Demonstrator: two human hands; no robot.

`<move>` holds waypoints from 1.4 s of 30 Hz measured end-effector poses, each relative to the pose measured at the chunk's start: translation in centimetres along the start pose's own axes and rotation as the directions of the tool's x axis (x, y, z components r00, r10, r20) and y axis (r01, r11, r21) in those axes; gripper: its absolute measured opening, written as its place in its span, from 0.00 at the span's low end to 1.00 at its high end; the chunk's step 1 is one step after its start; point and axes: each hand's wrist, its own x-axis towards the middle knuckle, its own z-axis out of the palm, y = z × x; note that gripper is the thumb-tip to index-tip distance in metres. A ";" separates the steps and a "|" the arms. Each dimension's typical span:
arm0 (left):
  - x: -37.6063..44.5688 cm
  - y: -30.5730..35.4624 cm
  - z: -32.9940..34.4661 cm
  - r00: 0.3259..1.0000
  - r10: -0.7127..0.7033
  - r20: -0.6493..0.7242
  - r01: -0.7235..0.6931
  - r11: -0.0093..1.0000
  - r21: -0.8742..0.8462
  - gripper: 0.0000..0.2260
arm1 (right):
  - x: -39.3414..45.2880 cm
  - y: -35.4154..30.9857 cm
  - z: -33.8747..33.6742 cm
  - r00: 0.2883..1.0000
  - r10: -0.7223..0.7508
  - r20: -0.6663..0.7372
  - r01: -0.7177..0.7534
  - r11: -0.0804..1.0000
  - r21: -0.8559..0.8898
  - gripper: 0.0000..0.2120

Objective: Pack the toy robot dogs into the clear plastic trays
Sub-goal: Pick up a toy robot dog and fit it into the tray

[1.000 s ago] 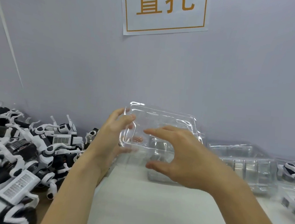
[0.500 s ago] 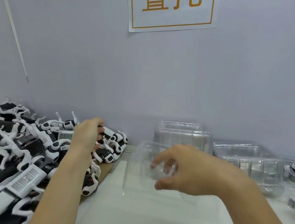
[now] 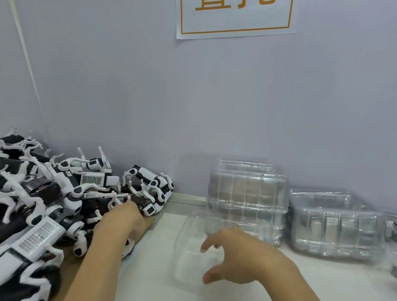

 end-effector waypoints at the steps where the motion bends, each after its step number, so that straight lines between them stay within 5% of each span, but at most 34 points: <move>1: 0.0 0.0 0.2 1.000 -0.011 0.018 0.011 1.000 0.019 0.18 | -0.1 0.1 -0.2 1.000 -0.002 0.009 0.002 1.000 0.014 0.29; 9: -0.3 0.2 0.8 0.997 -0.006 -0.071 -0.001 0.995 -0.101 0.12 | -0.5 0.4 -1.4 0.989 -0.023 0.146 0.019 0.999 0.026 0.25; 17: -0.7 0.8 -0.5 0.878 0.078 -0.472 -0.242 0.924 -0.297 0.09 | -1.4 1.6 -3.0 0.989 -0.013 0.150 -0.001 0.996 0.090 0.29; 23: -1.5 2.1 -1.4 0.714 0.014 -0.700 -0.543 0.642 -0.541 0.08 | -0.4 1.3 -2.7 0.948 -0.089 -0.305 0.165 0.958 0.234 0.17; 28: -3.0 4.0 -1.9 0.729 -0.081 -0.679 -0.667 0.136 -0.732 0.10 | 0.5 0.0 -1.7 0.912 -0.078 -0.403 0.245 0.890 0.383 0.15; 31: -4.3 5.6 -1.9 0.722 -0.090 -0.686 -0.692 -0.073 -0.718 0.10 | 0.5 -0.6 -1.2 0.916 -0.059 -0.397 0.257 0.846 0.468 0.28; 34: -5.9 7.6 -1.6 0.691 0.000 -0.723 -0.715 -0.146 -0.683 0.10 | 0.7 -1.2 -0.8 0.896 -0.029 -0.443 0.314 0.745 0.588 0.32; 42: -8.8 10.5 -0.1 0.508 0.532 -0.677 -0.763 -0.087 -0.641 0.08 | 1.1 -0.1 -2.2 0.756 0.191 -0.626 0.540 0.358 0.761 0.13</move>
